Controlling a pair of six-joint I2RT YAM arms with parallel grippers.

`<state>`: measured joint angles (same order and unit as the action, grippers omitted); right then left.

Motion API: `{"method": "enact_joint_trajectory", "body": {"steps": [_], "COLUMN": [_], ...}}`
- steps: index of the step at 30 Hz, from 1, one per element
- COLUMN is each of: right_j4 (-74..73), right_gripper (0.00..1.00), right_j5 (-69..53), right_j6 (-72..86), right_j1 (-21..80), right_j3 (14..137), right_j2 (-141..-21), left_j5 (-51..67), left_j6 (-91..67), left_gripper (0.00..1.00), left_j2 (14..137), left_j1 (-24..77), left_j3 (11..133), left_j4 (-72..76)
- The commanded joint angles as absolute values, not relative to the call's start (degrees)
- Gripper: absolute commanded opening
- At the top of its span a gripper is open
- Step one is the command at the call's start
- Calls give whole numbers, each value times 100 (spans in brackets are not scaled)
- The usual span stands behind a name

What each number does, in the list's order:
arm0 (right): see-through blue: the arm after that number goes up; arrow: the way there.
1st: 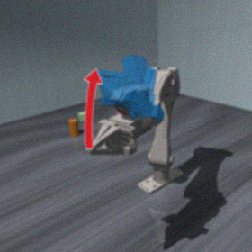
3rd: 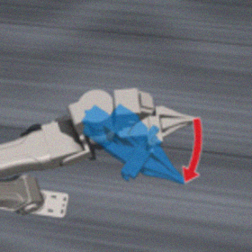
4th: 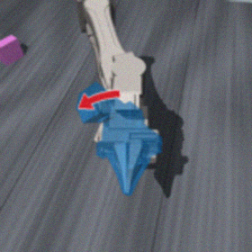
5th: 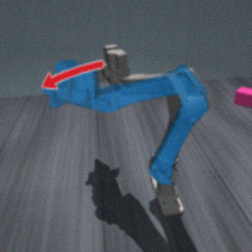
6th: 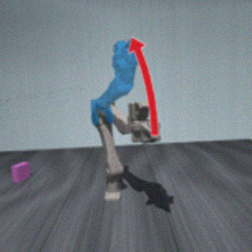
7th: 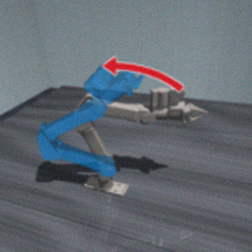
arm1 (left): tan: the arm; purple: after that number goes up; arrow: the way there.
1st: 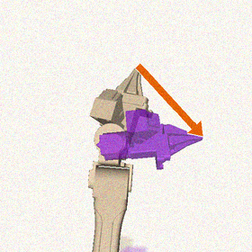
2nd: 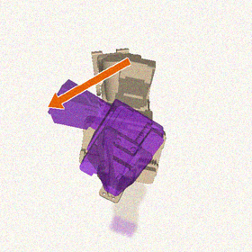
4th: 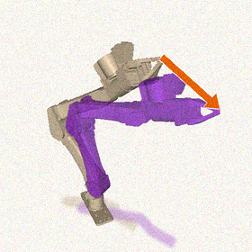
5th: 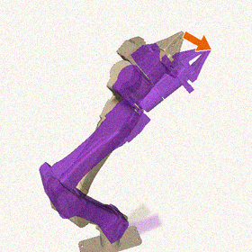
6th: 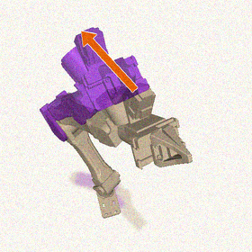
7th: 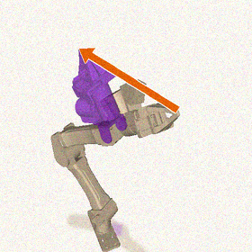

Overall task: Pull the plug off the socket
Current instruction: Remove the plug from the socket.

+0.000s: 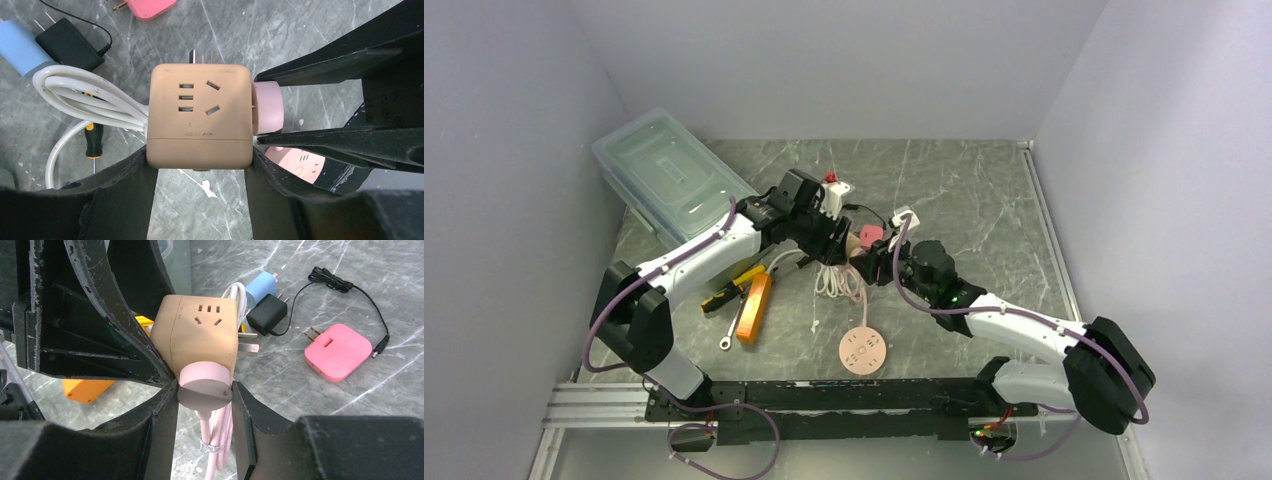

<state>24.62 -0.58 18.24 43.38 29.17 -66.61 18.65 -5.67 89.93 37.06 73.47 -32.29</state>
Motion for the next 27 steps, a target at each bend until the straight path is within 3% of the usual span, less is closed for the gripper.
{"method": "enact_joint_trajectory", "body": {"steps": [1,5,6,10,13,19,27], "right_j4": [2475,2236,2145,1812,1732,1481,1516], "right_gripper": [0,0,6,51,69,75,66], "right_j5": [-340,-40,-16,417,613,507,239], "right_j6": [1828,1772,1794,1904,1903,1801,1757], "right_j1": [4199,4350,4366,4421,4496,4509,4530], "right_j3": [2869,3024,3089,3303,3331,3515,3606], "right_j2": [-6576,-6614,-6647,-6695,-6619,-6684,-6747], "left_j5": [1263,1194,1195,1264,1296,1334,1098], "left_j6": [-456,-530,-550,-615,-641,-601,-420], "left_gripper": [0,0,0,0,0,0,0], "left_j2": [8787,8806,8818,8867,8902,8950,9111], "left_j1": [3507,3507,3507,3507,3507,3513,3883], "left_j3": [7415,7430,7434,7450,7463,7471,7515], "left_j4": [-3228,-3226,-3238,-3240,-3243,-3252,-3366]}}
